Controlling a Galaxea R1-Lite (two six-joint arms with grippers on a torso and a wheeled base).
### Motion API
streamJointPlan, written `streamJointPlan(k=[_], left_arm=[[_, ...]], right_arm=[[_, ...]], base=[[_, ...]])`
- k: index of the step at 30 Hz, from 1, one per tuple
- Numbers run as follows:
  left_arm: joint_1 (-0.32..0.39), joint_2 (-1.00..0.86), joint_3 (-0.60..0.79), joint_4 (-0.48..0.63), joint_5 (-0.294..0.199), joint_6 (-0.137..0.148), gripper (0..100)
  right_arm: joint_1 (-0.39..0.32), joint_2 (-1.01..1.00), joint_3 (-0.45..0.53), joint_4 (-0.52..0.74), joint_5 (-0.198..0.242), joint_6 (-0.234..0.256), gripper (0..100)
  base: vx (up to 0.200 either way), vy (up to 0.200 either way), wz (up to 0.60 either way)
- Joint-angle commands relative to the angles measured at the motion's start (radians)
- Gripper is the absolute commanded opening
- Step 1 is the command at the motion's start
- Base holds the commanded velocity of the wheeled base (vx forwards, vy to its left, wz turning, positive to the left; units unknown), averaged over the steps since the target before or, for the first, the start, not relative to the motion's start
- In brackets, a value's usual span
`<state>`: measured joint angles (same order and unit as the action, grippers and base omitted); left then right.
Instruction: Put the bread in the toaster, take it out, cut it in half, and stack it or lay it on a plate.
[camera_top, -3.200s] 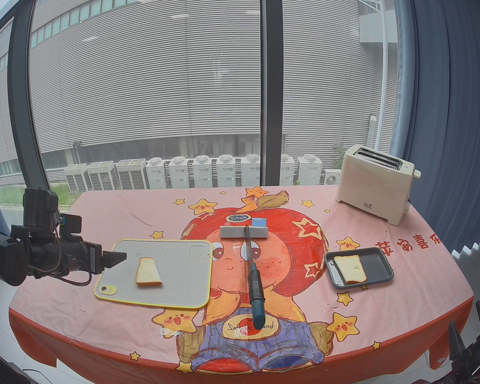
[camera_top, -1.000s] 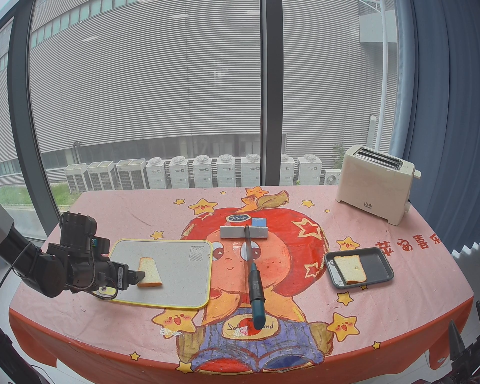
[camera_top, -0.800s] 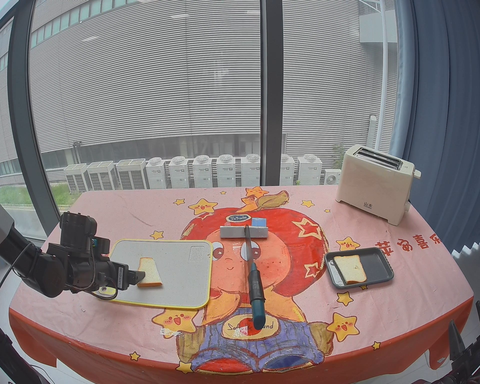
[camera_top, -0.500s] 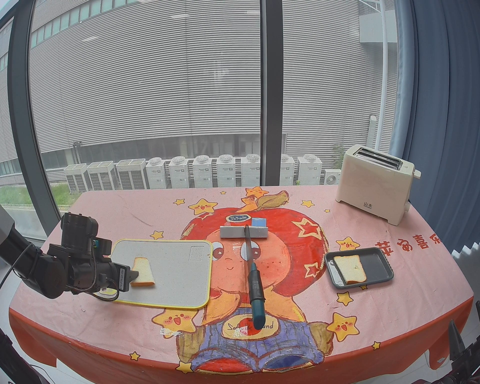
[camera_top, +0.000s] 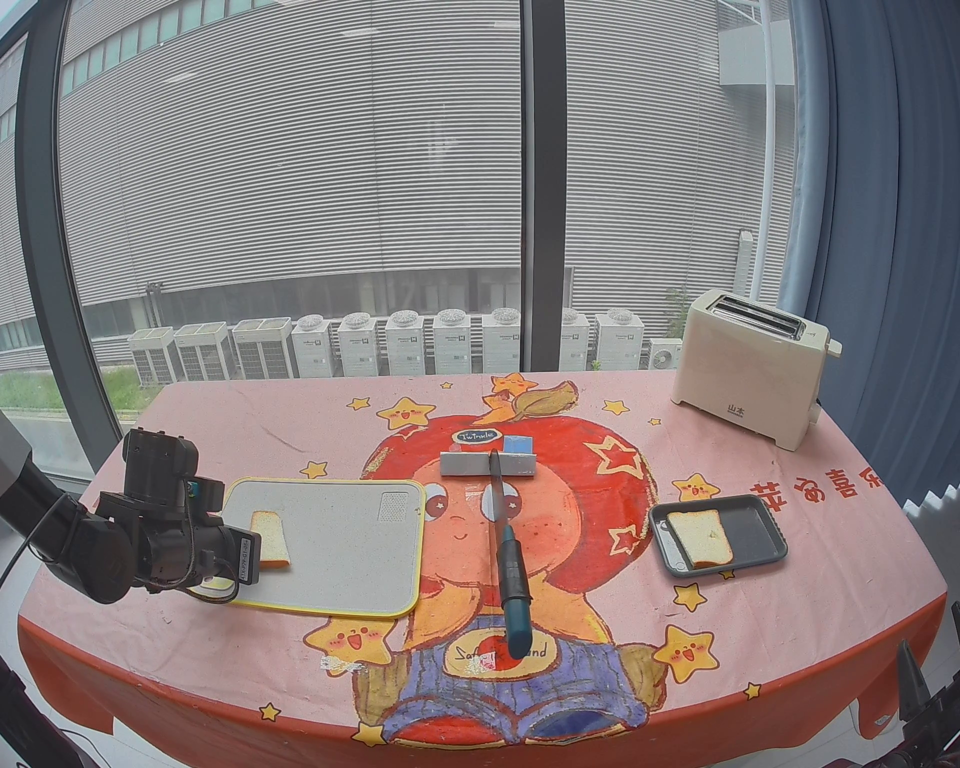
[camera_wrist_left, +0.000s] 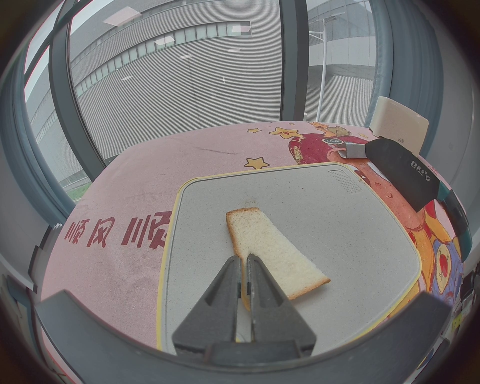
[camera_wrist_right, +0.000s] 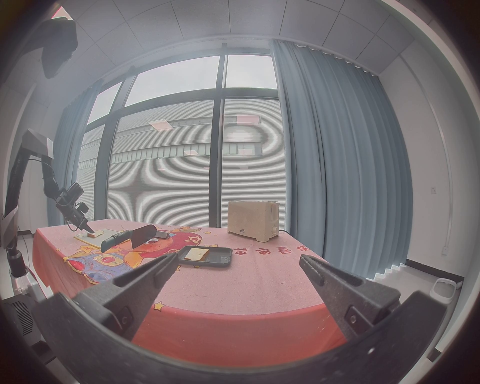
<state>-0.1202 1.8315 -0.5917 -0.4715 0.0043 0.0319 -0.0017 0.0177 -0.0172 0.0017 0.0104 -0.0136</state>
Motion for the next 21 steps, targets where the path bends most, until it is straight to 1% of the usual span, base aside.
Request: streamJointPlan(k=[1, 10, 21], left_arm=[[0.001, -0.003, 0.001, -0.003, -0.001, 0.0, 0], [0.005, -0.04, 0.0, -0.003, -0.003, -0.001, 0], [0.007, -0.251, 0.032, 0.011, -0.009, -0.001, 0]], right_arm=[[0.0, -0.013, 0.017, 0.0, 0.0, 0.0, 100], [0.0, -0.013, 0.017, 0.0, 0.0, 0.0, 100], [0.0, -0.013, 0.017, 0.0, 0.0, 0.0, 100]], base=[[0.0, 0.0, 0.0], [0.0, 0.0, 0.0], [0.0, 0.0, 0.0]])
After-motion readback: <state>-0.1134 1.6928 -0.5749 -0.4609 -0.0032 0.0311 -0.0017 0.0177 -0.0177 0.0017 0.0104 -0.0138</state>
